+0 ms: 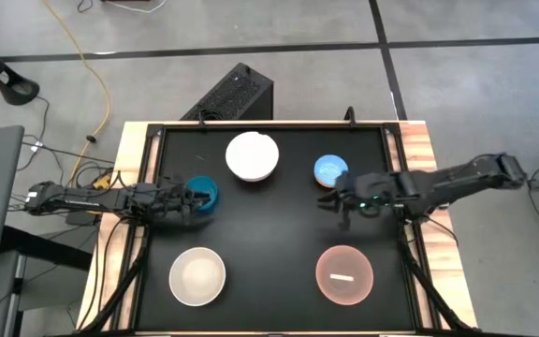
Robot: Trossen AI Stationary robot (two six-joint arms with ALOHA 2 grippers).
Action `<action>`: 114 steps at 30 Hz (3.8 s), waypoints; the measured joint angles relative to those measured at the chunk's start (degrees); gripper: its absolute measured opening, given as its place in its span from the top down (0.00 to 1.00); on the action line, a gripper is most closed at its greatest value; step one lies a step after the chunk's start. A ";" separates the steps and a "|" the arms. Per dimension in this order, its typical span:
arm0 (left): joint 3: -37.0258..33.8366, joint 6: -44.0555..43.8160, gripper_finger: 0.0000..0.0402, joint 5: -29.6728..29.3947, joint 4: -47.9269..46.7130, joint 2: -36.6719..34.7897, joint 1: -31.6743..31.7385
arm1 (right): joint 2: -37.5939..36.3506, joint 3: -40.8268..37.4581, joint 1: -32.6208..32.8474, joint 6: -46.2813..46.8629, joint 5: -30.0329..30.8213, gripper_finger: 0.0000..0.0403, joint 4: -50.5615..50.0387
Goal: Nest bowls inside each other
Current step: Stack the light orange bowl on top of the light purple bowl
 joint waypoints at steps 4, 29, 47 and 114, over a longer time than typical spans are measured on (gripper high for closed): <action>0.00 0.02 0.78 0.05 -0.12 -0.02 0.02 | 10.19 13.77 3.30 0.49 0.06 0.68 -17.45; 0.07 2.21 0.78 0.70 -0.90 -0.01 0.01 | 41.90 30.54 18.40 9.83 -9.81 0.42 -51.70; 0.07 2.16 0.78 1.47 -1.09 0.00 0.01 | 45.13 30.51 11.57 -4.88 -18.69 0.92 -39.91; 0.07 0.57 0.78 1.97 -1.12 0.00 0.00 | 67.09 71.71 -34.66 2.34 -7.65 0.61 -30.51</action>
